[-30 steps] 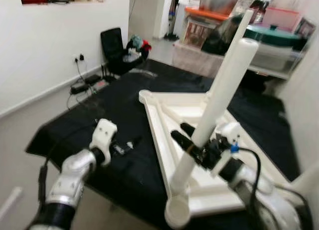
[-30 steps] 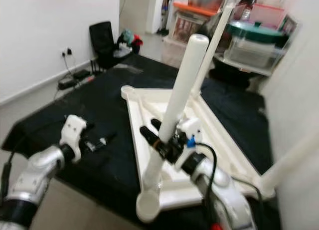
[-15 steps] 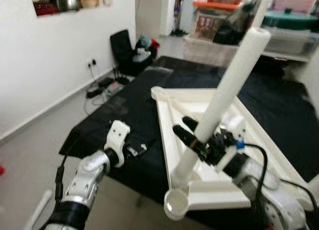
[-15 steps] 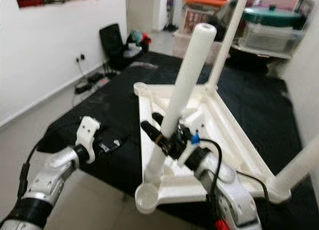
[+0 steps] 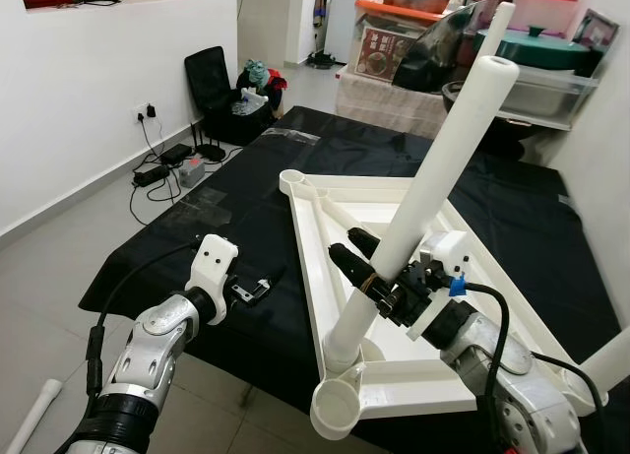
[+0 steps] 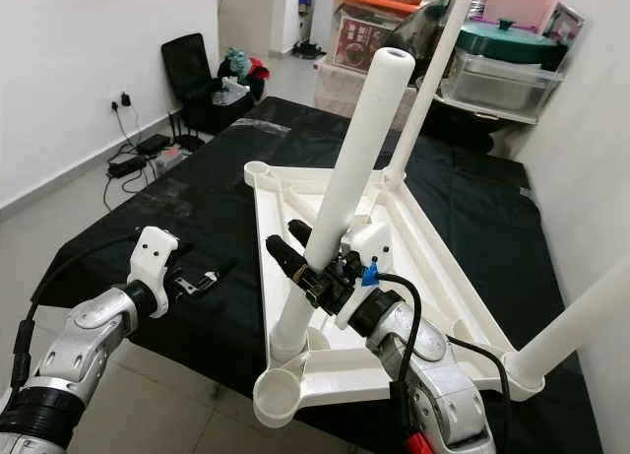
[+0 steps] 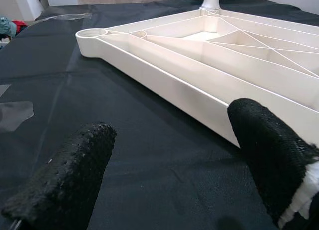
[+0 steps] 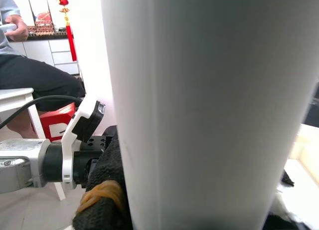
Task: Building children table
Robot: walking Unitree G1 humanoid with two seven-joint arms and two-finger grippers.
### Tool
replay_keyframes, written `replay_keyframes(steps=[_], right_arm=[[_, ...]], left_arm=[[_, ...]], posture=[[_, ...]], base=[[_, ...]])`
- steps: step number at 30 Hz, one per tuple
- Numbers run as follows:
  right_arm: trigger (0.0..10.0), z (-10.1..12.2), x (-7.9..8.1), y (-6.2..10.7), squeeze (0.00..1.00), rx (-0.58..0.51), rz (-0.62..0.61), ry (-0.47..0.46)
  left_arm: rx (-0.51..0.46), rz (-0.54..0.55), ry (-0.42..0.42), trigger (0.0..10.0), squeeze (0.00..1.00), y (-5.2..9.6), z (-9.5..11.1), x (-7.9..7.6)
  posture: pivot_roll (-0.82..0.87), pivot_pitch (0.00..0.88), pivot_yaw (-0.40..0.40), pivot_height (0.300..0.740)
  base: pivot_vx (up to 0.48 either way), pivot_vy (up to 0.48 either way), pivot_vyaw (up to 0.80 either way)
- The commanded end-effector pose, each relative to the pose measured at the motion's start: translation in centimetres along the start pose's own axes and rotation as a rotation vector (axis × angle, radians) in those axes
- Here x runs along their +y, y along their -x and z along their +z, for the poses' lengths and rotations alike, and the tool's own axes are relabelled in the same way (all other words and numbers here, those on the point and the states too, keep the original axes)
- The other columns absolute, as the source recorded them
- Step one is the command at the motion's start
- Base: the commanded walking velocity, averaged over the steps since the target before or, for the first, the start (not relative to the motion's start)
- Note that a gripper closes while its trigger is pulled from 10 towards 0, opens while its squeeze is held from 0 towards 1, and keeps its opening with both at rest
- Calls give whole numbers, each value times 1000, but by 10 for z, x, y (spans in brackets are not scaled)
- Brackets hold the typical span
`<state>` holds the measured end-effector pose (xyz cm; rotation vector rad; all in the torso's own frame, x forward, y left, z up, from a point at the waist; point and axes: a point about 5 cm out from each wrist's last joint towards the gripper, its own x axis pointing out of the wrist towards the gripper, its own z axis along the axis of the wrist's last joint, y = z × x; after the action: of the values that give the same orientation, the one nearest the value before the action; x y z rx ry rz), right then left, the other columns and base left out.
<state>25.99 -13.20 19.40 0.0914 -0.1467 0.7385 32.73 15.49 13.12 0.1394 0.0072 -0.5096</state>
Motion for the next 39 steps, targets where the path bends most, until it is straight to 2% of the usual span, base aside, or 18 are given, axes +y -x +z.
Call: replay_keyframes(steps=[1, 11, 14, 16, 17, 18, 20, 22, 23, 24, 27, 33, 36, 37, 39], right_arm=[[10000, -26, -10, 7, 0, 121, -84, -39], [10000, -29, -10, 8, 0, 136, -86, -21], [10000, -23, -11, 9, 0, 115, -88, -16], [10000, -14, -12, 7, 0, 80, -88, -27], [10000, -2, -14, 5, 0, 25, -86, -50], [10000, -2, -14, 5, 0, 25, -86, -50], [10000, 31, -16, 1, 0, -131, -66, -119], [10000, 31, -16, 1, 0, -131, -66, -119], [10000, 42, -16, 0, 0, -183, -56, -143], [10000, 42, -16, 0, 0, -183, -56, -143], [10000, 76, -22, -1, 0, -358, -35, -212], [10000, 80, -24, -1, 0, -382, -49, -208], [10000, 70, -31, -2, 0, -285, -123, -78], [10000, 70, -31, -2, 0, -285, -123, -78], [10000, 62, -37, -2, 0, -211, -189, -9]], left_arm=[[7, -1, 5, 10000, 0, -1, -2, 0], [-6, 3, 5, 10000, 0, -1, -1, 1], [-13, 7, 9, 10000, 0, -1, 1, 2], [-16, 7, 12, 10000, 0, -1, 2, 2], [-19, 8, 14, 10000, 0, -1, 2, 2], [-19, 8, 14, 10000, 0, -1, 2, 2], [-24, 9, 19, 10000, 0, -2, 3, 2], [-24, 9, 19, 10000, 0, -2, 3, 2], [-26, 9, 21, 10000, 0, -2, 3, 2], [-26, 9, 21, 10000, 0, -2, 3, 2], [-34, 15, 29, 10000, 0, -2, 4, 2], [-39, 18, 31, 10000, 0, -2, 3, 2], [-40, 21, 29, 10000, 0, -1, 3, 2], [-40, 21, 29, 10000, 0, -1, 3, 2], [-40, 24, 25, 10000, 0, -1, 3, 2]], posture=[[53, 0, -91, 740], [51, 0, -88, 740], [49, 0, -86, 740], [47, 0, -85, 740], [46, 0, -83, 740], [46, 0, -83, 740], [48, 0, -85, 740], [48, 0, -85, 740], [48, 0, -85, 740], [48, 0, -85, 740], [52, 0, -89, 740], [54, 0, -91, 740], [53, 0, -92, 740], [53, 0, -92, 740], [52, 0, -90, 740]], base=[[0, 0, 0], [0, 0, 0], [0, 0, 0], [0, 0, 0], [0, 0, 0], [0, 0, 0], [0, 0, 0], [0, 0, 0], [0, 0, 0], [0, 0, 0], [0, 0, 0], [0, 0, 0], [0, 0, 0], [0, 0, 0], [0, 0, 0]])
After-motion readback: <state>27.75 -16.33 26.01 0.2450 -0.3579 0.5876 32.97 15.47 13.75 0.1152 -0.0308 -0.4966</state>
